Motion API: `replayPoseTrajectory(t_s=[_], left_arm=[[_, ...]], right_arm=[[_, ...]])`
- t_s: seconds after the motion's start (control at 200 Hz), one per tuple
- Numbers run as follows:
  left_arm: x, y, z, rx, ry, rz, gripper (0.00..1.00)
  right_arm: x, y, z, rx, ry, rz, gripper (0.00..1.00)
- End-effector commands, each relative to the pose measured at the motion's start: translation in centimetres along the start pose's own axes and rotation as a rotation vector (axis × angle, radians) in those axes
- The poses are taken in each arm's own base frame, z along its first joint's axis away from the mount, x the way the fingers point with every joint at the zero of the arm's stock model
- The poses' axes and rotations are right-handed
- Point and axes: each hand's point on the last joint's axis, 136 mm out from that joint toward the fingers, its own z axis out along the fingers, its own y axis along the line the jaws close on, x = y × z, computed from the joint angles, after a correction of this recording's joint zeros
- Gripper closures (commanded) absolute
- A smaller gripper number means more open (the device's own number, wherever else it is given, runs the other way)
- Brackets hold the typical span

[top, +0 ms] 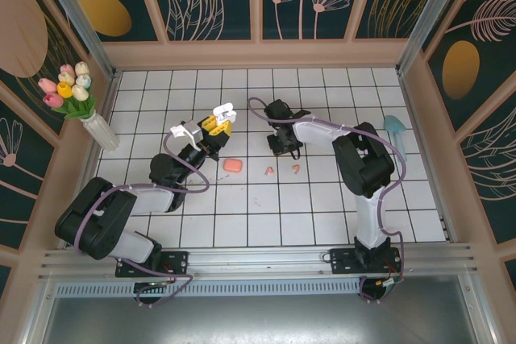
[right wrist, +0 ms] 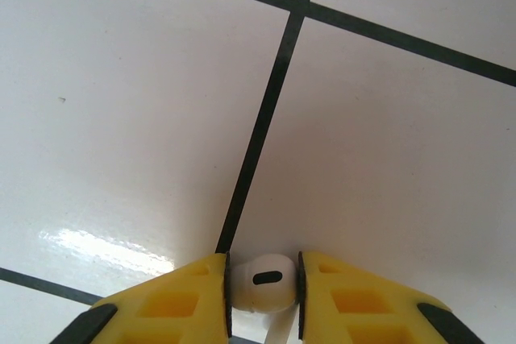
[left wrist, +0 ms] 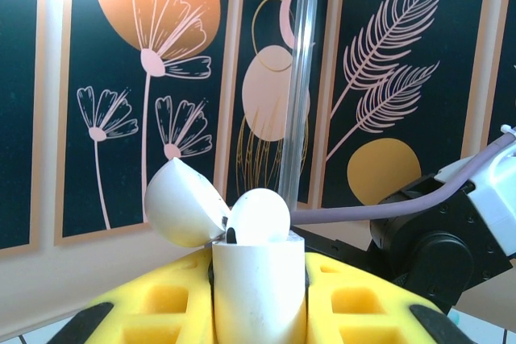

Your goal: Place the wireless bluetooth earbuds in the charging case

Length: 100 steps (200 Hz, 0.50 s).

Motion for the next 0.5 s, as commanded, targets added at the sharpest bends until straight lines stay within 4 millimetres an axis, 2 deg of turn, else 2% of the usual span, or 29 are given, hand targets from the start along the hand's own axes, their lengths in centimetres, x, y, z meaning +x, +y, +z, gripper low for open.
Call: replayPoseTrajectory(t_s=[0.0,0.375,0.425,0.495], left_arm=[[-3.52,-1.16,0.30,0.053,-0.136,0.031,1.00],[-3.69,-1.21,0.21,0.053,-0.142,0.030,1.00],[-3.68,-1.21,0.21,0.053,-0.141,0.031,1.00],[-3.70,-1.21,0.20,0.053,-0.142,0.032,1.00]], right_arm=[[1.36,-0.58,-0.01,0.007,0.052,0.010,0.74],[0.60,-0.51,-0.45,0.014,0.032,0.012,0.75],[0.53,-0.50,-0.45,0.011,0.032,0.012,0.71],[0.58,-0.34,-0.33,0.012,0.038,0.006,0.62]])
